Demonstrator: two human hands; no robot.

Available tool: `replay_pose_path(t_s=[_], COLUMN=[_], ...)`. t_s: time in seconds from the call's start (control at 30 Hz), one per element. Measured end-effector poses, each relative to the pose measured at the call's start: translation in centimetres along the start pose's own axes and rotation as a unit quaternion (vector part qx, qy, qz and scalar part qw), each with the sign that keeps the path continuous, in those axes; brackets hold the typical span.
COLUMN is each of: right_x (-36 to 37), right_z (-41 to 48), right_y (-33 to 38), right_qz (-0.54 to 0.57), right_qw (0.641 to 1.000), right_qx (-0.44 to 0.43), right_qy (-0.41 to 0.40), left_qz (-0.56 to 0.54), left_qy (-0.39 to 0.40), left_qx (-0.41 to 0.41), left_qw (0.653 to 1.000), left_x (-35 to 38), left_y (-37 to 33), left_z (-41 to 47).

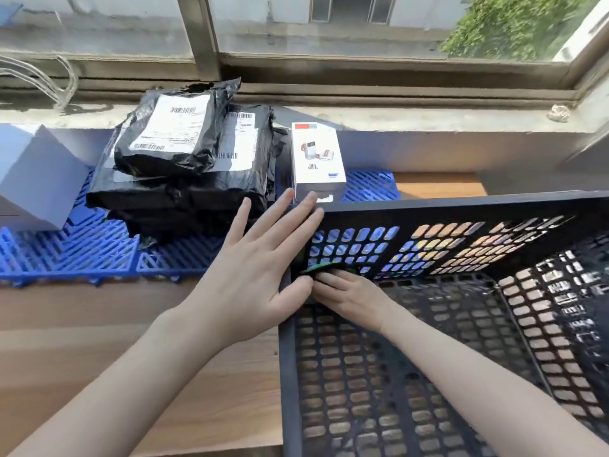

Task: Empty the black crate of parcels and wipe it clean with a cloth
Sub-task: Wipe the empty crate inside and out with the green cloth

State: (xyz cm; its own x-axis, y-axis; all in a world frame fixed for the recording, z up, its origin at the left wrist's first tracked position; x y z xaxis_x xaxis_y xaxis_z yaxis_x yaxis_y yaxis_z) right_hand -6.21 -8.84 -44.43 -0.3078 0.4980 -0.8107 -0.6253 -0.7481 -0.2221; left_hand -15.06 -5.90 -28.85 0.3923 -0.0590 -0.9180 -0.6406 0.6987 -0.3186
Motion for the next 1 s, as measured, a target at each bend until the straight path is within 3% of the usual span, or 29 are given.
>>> replay_pose_path(t_s=[0.1, 0.27, 0.6, 0.8, 1.0], right_x=[3.4, 4.0, -7.1, -16.3, -14.1], right_z=[-2.2, -2.0, 0.8, 3.7, 1.3], right_y=[1.2, 0.9, -2.8, -5.8, -6.0], right_qz=[0.006, 0.018, -0.038, -0.107, -0.106], right_qw=[0.997, 0.995, 0.996, 0.994, 0.994], right_qx=[-0.002, -0.003, -0.051, -0.025, -0.021], right_qy=[0.076, 0.097, 0.056, -0.005, 0.027], left_qz=[-0.001, -0.02, -0.025, -0.014, -0.009], left_qy=[0.007, 0.006, 0.017, 0.027, 0.032], left_qx=[0.0, -0.007, -0.012, -0.02, -0.027], left_qw=[1.0, 1.0, 0.999, 0.999, 0.999], left_x=[0.1, 0.0, -0.1, -0.4, -0.2], left_y=[-0.1, -0.2, -0.5, -0.7, -0.6], left_z=[0.0, 0.0, 0.0, -0.1, 0.0])
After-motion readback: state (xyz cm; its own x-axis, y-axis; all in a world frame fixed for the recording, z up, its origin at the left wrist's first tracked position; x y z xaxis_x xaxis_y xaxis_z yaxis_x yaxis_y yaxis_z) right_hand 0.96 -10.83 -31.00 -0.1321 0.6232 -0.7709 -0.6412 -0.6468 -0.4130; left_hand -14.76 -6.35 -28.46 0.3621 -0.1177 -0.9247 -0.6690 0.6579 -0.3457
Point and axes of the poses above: each hand's wrist, its own z-axis towards the middle knuckle, its own x-axis out of the palm, y = z × x, the point moved 10 cm from there along z, towards the middle knuckle, and after that the axes turned 6 degrees about -y, right-handed, at the moved point
